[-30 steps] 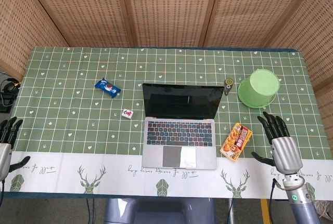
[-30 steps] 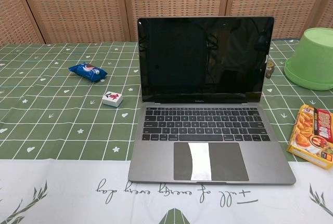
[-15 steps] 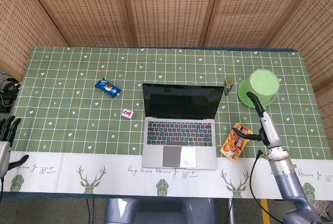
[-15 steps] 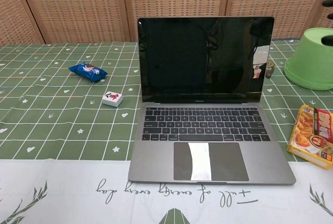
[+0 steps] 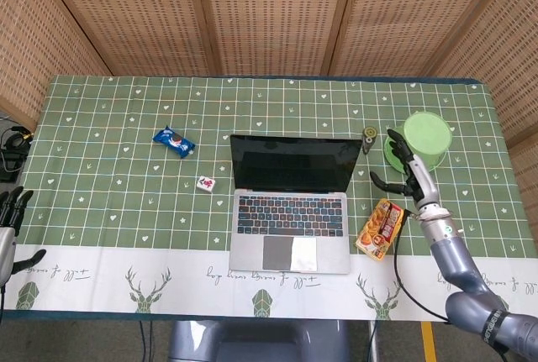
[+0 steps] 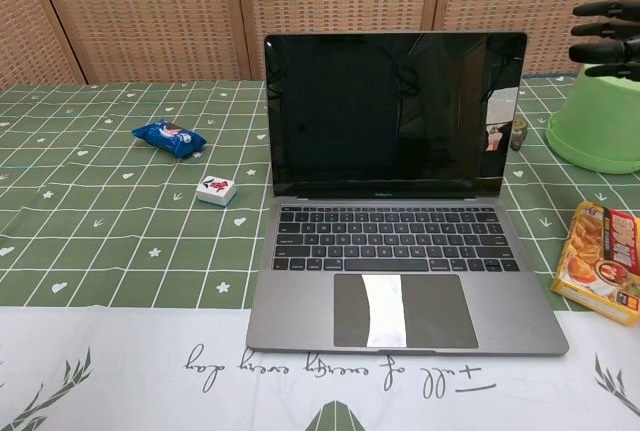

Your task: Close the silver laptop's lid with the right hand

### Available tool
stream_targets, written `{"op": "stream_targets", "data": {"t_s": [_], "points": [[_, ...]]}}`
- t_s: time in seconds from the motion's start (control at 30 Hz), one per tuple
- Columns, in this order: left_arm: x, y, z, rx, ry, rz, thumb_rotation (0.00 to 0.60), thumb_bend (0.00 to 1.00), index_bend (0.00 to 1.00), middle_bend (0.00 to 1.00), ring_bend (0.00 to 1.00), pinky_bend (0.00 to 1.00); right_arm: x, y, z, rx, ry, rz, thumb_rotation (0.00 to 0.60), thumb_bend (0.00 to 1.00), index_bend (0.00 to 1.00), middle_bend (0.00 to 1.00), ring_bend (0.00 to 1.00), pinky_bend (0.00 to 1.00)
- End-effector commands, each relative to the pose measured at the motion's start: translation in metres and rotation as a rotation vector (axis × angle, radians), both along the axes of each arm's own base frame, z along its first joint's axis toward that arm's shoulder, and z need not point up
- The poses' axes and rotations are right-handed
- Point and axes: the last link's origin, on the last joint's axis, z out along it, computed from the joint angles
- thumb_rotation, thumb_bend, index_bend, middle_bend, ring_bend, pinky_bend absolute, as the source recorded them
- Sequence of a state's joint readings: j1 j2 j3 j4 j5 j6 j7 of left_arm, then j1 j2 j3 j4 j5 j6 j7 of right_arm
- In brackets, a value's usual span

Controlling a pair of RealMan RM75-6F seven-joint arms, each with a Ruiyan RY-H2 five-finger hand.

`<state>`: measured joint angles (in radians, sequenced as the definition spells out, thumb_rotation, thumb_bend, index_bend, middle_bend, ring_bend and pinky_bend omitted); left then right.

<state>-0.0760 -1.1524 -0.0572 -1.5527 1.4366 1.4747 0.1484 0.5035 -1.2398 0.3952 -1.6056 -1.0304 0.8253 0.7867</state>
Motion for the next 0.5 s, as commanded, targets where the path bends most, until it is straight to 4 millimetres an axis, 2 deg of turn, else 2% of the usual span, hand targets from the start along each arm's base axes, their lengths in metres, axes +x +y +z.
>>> {"op": "stream_targets", "data": {"t_s": [0.03,0.2,0.5], "points": [[-0.001,0.001,0.0,-0.001,0.0,0.002,0.6,0.0,0.0,0.0,0.0,0.0,-0.001,-0.007,-0.01,0.031,-0.029,-0.021,0.6,0.52,0.0,0.0,0.0,0.0],[-0.001,0.001,-0.001,-0.003,0.0,0.005,0.6,0.0,0.0,0.0,0.0,0.0,-0.002,-0.013,-0.019,0.056,-0.035,-0.024,0.6,0.51,0.02,0.0,0.0,0.0],[-0.003,0.003,-0.002,-0.011,0.001,0.016,0.6,0.0,0.0,0.0,0.0,0.0,0.006,-0.026,-0.029,0.047,-0.073,-0.011,0.6,0.51,0.11,0.01,0.0,0.0]]}}
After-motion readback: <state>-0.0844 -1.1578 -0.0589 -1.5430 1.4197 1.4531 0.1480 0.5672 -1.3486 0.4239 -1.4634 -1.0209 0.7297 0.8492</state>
